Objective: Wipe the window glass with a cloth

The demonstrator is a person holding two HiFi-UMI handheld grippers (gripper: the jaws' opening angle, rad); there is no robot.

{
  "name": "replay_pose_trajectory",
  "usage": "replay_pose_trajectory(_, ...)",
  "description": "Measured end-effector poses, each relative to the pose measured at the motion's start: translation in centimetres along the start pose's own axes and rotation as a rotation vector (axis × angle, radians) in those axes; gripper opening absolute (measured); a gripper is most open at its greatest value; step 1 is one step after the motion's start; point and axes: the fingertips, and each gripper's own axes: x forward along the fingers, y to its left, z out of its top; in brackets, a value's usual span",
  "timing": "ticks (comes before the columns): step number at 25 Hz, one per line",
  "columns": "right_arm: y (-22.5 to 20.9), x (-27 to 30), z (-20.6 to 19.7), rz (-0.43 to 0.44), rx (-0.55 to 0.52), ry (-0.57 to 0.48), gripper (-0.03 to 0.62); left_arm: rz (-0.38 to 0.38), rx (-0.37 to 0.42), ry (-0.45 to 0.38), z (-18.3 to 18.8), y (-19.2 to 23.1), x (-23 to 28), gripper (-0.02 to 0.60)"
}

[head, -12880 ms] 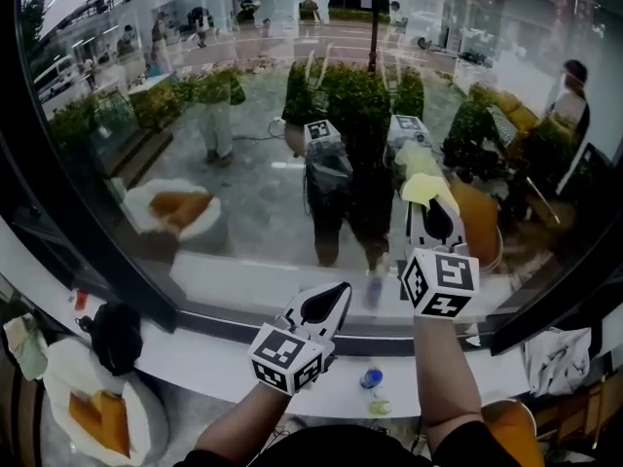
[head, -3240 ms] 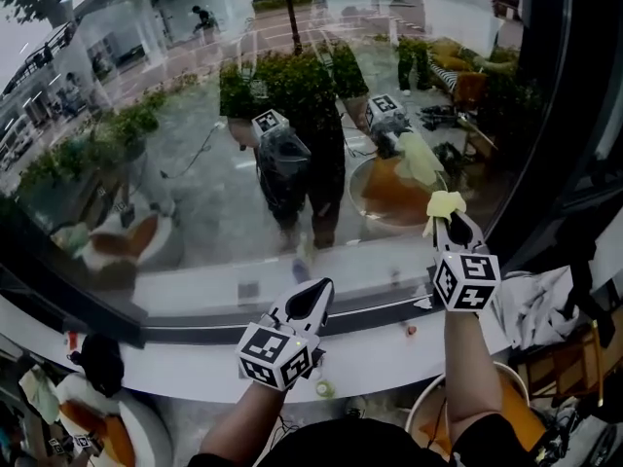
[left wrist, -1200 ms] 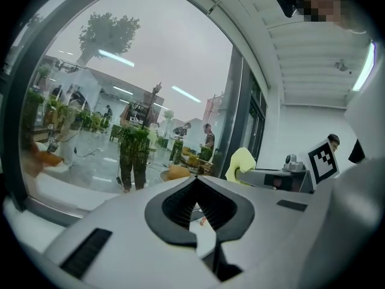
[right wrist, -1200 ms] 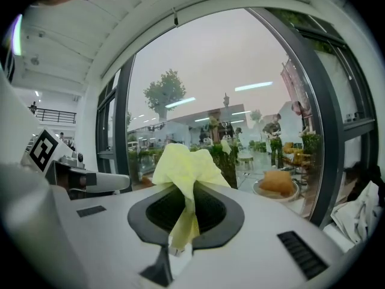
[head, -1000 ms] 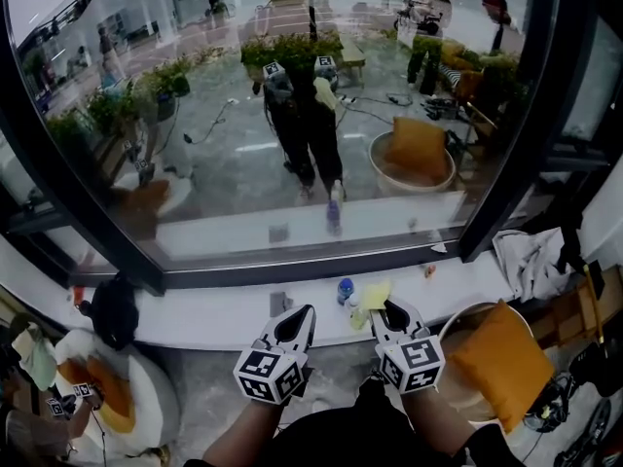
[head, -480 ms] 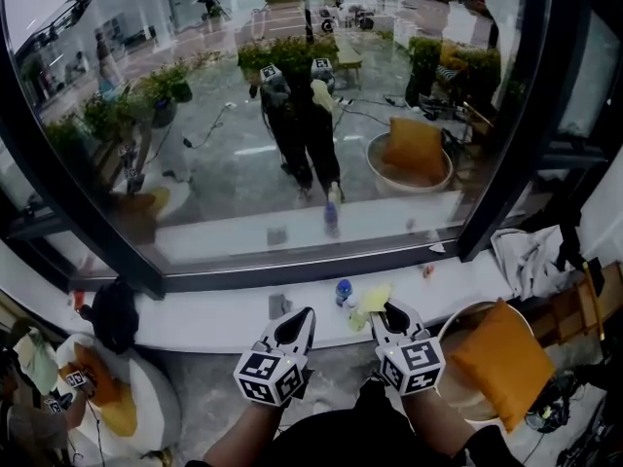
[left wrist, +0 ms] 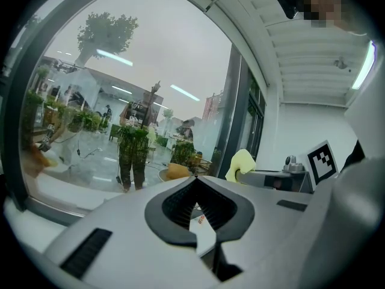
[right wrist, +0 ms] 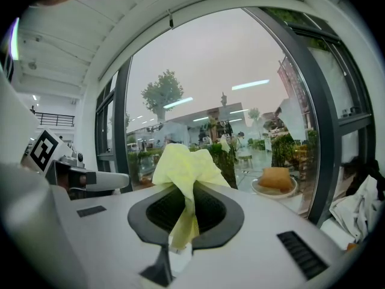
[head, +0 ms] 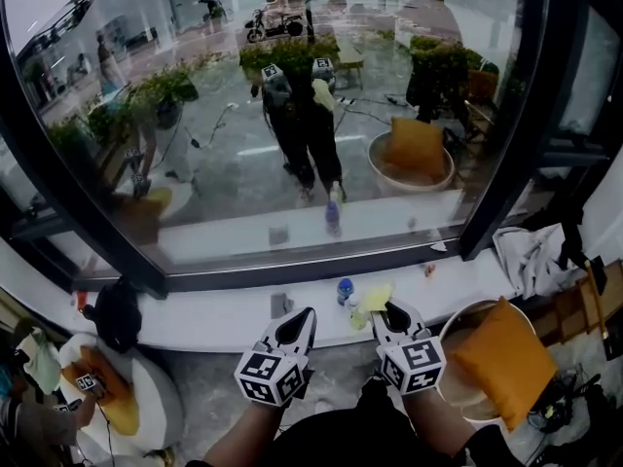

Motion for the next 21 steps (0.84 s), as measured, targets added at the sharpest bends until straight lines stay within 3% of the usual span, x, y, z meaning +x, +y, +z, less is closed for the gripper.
replay_pose_trajectory(21,-1.0,-1.9,-0.5,-0.014,0.021,-0.013,0.052,-0.029,0.025,0.024,-0.8,-2.5,0.4,0.008)
